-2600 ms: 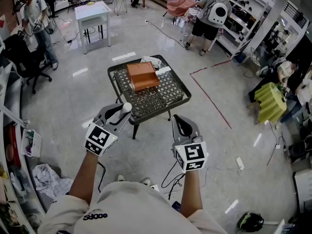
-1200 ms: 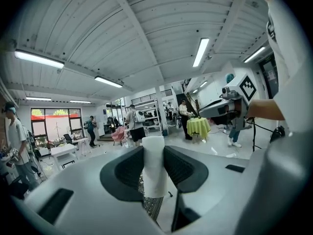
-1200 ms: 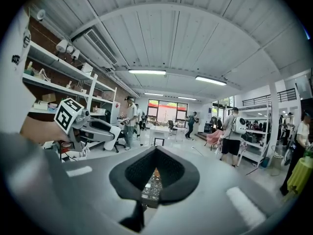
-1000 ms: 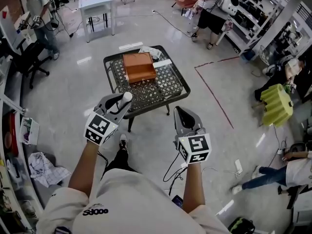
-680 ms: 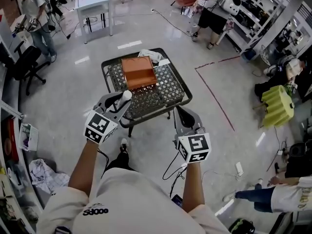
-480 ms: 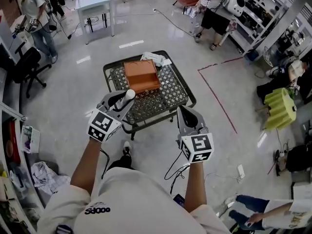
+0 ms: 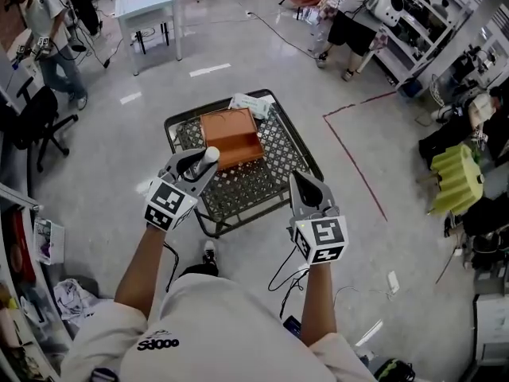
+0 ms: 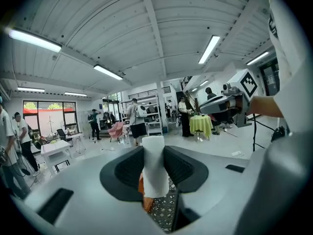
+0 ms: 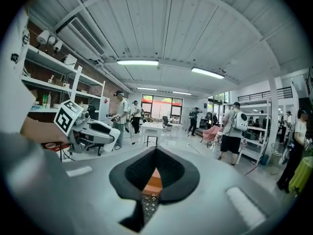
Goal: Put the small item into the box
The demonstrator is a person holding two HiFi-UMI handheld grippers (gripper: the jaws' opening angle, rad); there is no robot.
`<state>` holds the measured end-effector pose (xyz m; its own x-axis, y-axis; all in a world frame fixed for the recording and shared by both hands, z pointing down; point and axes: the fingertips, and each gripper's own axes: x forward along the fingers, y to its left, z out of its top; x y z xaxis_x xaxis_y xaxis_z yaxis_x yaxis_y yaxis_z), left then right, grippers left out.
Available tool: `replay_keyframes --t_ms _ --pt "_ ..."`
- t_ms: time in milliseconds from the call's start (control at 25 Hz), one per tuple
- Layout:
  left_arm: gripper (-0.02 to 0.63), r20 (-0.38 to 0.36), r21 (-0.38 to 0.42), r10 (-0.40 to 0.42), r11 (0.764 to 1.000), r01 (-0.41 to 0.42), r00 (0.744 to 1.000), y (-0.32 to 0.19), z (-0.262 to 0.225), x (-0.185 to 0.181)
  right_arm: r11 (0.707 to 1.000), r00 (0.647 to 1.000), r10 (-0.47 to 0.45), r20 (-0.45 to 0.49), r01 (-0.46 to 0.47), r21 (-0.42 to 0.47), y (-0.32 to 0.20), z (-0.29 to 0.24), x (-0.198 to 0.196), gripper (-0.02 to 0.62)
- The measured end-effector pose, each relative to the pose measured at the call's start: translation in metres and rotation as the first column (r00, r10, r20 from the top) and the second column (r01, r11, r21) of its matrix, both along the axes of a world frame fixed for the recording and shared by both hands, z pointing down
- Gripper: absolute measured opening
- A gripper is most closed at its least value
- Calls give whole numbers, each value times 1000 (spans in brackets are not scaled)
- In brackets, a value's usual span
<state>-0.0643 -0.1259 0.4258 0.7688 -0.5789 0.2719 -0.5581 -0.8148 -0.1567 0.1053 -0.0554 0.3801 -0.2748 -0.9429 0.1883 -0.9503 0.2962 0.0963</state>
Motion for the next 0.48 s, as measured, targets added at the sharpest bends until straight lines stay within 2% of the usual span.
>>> replay_keyframes --t_ms 480 --pt "130 37 -37 52 998 -50 998 -81 18 10 998 999 54 6 -54 -36 -76 15 8 9"
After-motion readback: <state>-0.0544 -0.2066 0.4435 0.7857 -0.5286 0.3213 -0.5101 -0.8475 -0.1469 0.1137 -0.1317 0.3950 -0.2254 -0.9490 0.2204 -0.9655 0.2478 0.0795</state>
